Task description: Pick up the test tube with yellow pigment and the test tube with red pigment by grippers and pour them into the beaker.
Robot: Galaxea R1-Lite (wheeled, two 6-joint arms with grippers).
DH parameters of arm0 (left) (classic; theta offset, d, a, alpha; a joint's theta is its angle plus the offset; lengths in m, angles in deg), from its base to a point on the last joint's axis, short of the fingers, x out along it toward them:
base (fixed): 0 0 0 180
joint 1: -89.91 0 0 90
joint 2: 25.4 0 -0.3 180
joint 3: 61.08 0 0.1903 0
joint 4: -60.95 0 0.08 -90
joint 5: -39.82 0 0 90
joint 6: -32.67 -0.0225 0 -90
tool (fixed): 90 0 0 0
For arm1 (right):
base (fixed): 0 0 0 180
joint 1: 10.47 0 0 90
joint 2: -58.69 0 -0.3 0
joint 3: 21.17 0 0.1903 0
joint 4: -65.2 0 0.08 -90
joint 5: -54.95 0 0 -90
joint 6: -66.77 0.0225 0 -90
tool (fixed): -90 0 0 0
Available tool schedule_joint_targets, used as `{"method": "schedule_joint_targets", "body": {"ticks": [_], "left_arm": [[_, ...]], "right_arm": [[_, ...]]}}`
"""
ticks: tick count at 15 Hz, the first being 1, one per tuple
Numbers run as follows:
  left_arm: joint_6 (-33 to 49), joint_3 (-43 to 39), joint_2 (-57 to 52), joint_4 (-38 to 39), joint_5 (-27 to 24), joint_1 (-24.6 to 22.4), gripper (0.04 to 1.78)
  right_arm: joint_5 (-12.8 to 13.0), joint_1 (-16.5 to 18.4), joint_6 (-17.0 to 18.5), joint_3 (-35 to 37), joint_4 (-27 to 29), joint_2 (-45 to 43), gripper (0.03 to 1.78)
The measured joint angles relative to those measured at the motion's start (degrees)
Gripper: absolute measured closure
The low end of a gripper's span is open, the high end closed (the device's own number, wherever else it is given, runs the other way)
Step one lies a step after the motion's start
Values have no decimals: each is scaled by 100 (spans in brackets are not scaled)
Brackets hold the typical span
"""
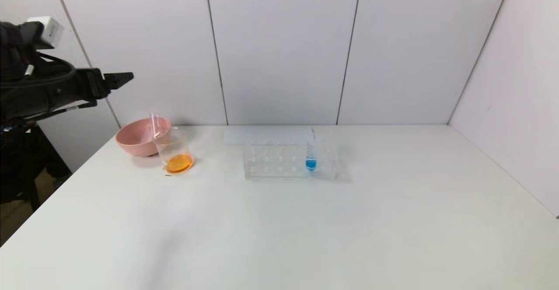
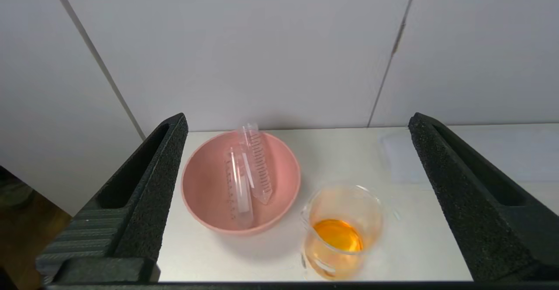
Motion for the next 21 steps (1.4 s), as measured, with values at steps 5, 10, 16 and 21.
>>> {"method": "schedule_joint_targets", "body": {"ticks": [5,10,16,21], "left_arm": [[-127,-1133,-2520,-1386,-301,87,6],[-154,-1317,-4358,-2904,-1464,130,6],[-154,-980,-5916,-4375,-2225,161,6],[-173,-896,-6885,-5040,-2183,519,6]], "right_arm": [[0,0,0,0,0,0,11],[1,0,0,0,0,0,11],[1,0,0,0,0,0,11],[0,0,0,0,0,0,11]]}}
